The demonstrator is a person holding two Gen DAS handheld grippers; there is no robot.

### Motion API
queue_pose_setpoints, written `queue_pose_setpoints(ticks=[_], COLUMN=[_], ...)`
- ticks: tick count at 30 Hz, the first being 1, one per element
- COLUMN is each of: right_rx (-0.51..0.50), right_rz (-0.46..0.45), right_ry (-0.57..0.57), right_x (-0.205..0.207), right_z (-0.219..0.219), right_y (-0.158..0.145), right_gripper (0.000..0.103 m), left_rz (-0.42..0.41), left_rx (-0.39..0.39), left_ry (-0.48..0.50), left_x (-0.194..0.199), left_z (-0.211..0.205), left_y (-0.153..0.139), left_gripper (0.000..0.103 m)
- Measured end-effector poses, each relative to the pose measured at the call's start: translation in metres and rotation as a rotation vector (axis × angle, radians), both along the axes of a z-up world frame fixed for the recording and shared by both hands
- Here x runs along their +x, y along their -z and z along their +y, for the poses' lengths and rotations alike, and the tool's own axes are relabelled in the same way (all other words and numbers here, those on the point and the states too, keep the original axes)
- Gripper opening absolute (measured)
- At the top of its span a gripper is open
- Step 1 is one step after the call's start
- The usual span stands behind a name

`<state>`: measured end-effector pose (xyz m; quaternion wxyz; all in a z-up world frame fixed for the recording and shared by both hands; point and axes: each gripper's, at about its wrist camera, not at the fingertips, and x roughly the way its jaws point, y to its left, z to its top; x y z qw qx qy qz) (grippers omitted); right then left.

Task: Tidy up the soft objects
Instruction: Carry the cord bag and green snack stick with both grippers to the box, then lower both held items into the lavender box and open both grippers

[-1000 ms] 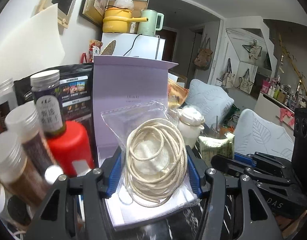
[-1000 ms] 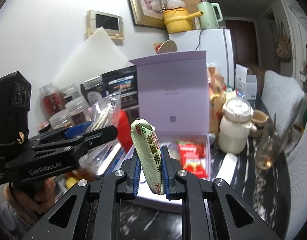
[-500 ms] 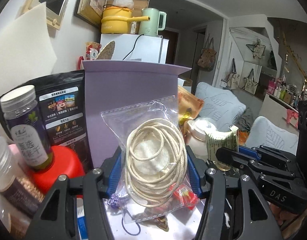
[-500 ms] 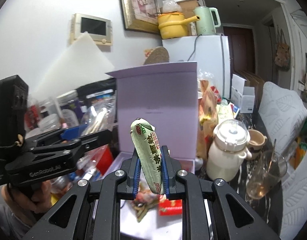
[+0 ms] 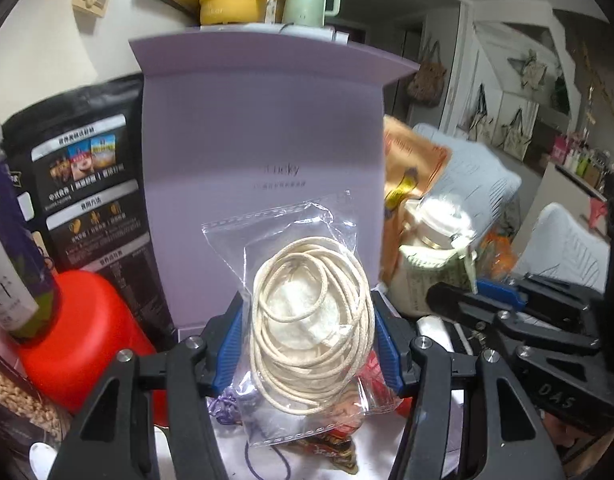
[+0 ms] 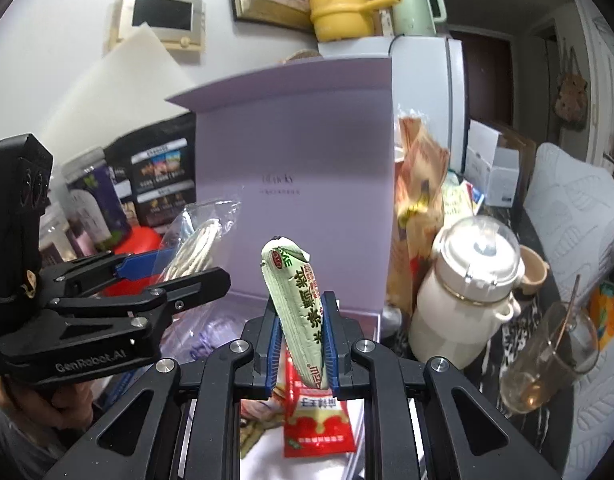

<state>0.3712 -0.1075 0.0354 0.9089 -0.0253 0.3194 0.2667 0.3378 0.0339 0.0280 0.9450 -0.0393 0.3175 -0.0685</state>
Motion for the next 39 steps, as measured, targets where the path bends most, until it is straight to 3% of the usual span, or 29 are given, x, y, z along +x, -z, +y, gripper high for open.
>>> queue_pose_setpoints(ticks=[12, 20, 25, 35, 39], right_rx=[-0.062, -0.106, -0.138, -0.193, -0.183], right_rz=[0.066, 0.091, 0.110, 0.132, 0.147], right_ry=[-0.013, -0.012, -0.011, -0.009, -0.033], right_x=[0.011, 0.018, 0.024, 0.030, 0.030], right_z=[0.013, 0.021, 0.024, 0.030, 0.030], right_y=[0.027, 0.044, 0.056, 0.076, 0.078], right_gripper=[0.019, 0.019, 0.019, 0.019, 0.020], left_rz=[0.119, 0.227, 0.275, 0.307, 0.319], left_rx=[0.045, 0.012, 0.031, 0.070, 0.072], left_ry=[-0.008, 0.010, -0.001, -0.014, -0.022], left_x=[0.022, 0.039, 0.047, 0.056, 0.058], left_z=[-0.005, -0.001, -0.002, -0.007, -0.008], left_y=[0.032, 0.057, 0.072, 0.085, 0.090], left_gripper=[0.057, 0.057, 0.057, 0.057, 0.062])
